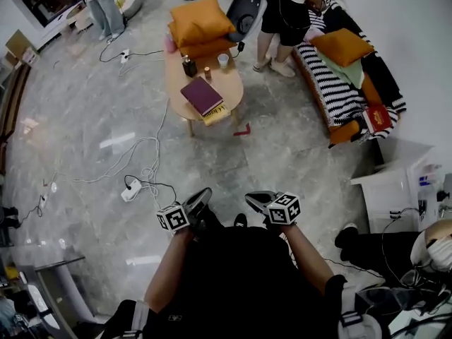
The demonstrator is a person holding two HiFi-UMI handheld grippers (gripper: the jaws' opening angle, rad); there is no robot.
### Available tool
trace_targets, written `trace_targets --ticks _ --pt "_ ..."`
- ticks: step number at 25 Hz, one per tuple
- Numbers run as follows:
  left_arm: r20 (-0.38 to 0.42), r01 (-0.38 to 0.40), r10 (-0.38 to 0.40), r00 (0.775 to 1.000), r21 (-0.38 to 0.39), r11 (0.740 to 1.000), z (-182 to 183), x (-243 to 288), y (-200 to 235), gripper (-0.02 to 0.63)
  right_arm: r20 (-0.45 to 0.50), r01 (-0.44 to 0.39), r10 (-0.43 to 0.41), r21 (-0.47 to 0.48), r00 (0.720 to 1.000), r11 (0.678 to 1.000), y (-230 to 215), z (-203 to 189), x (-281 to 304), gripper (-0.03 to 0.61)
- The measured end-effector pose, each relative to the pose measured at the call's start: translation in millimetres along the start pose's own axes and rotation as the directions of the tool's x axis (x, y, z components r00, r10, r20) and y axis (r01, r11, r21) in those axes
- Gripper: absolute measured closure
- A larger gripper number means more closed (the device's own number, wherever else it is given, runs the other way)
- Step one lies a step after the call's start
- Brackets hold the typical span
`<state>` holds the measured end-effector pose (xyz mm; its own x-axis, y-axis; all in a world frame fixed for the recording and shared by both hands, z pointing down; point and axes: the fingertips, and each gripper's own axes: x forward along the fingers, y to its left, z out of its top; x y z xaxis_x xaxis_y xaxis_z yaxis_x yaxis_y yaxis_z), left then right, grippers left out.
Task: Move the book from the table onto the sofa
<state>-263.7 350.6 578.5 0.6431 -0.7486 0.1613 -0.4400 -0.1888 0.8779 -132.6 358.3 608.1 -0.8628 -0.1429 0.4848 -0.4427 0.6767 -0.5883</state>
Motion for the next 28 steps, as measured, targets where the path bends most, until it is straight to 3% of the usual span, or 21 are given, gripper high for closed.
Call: trace_targets --ticks 7,16,21,28 --pt "-0.037 0.058 -0.058 0.998 0.023 0.998 59.4 6.2 17.2 0.603 0.006 0.039 -0.039 0.006 0.999 0.999 4.7 36.6 44.6 0.571" --pt "-0.076 0.090 -0.091 0.993 -0.010 0.996 132.7 -31.4 69.7 0.603 0.031 0.012 -0.011 -0.029 0.999 0.999 56.3 94.7 150.9 0.571" --pt "-0.120 0.107 -0.105 0.987 0.010 0.994 159.4 -37.2 86.5 0.603 0.031 0.028 -0.028 -0.017 0.999 0.999 64.8 103.4 178.0 0.571" --pt "-0.081 0.117 -0.118 0.990 -0.013 0.993 181.5 -52.1 100.0 0.603 -0.048 0.020 -0.022 -0.038 0.999 0.999 70.3 106.3 208.2 0.571"
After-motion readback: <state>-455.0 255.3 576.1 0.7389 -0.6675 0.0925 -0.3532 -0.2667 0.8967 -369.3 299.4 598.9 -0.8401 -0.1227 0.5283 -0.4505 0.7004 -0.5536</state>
